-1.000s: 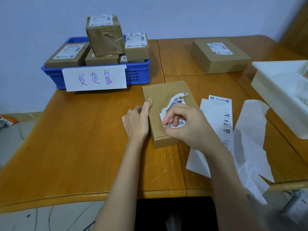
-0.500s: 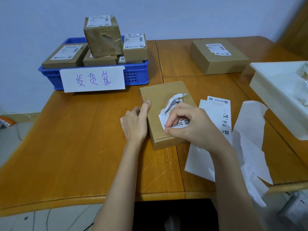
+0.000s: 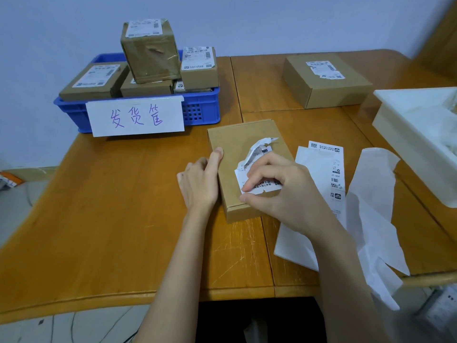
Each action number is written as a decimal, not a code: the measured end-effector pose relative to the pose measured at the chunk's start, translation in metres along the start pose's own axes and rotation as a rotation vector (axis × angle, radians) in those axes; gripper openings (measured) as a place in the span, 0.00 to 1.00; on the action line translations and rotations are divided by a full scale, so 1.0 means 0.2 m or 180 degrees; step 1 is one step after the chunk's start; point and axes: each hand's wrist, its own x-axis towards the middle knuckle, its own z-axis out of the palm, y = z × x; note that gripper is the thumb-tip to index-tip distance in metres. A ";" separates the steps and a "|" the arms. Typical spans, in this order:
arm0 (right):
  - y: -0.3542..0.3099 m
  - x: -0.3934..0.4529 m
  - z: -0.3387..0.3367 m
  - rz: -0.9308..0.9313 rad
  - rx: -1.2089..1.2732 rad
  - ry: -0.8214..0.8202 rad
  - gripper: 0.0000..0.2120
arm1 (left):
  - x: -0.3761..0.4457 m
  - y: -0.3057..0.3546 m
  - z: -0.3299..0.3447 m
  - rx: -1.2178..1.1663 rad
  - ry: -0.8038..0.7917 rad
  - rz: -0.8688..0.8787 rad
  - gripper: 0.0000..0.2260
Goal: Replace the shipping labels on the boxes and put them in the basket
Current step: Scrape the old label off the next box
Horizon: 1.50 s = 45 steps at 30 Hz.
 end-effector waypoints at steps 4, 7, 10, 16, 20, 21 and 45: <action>0.01 -0.01 0.02 0.0017 0.0007 0.0123 0.05 | -0.01 0.00 0.00 0.0005 0.0003 -0.0012 0.35; 0.02 -0.01 0.03 -0.0104 -0.0198 0.0269 0.04 | -0.01 0.01 -0.01 0.0011 -0.0017 -0.0011 0.32; 0.02 -0.01 0.04 -0.0220 -0.0562 0.0434 0.04 | -0.01 0.01 0.00 0.0018 -0.0020 -0.0013 0.31; 0.04 -0.03 0.09 -0.0230 -0.0674 0.0495 0.05 | -0.01 0.00 0.00 0.0058 -0.0011 -0.0024 0.32; 0.05 -0.04 0.09 -0.0126 -0.0286 0.0678 0.05 | -0.01 0.00 0.00 0.0023 -0.0011 -0.0057 0.34; 0.05 -0.04 0.07 -0.0111 -0.0108 0.0651 0.05 | -0.01 0.00 0.00 0.0020 -0.0002 -0.0060 0.34; 0.04 -0.05 0.05 -0.0150 -0.0177 0.0346 0.01 | 0.00 0.00 -0.01 -0.0007 0.0053 -0.0072 0.32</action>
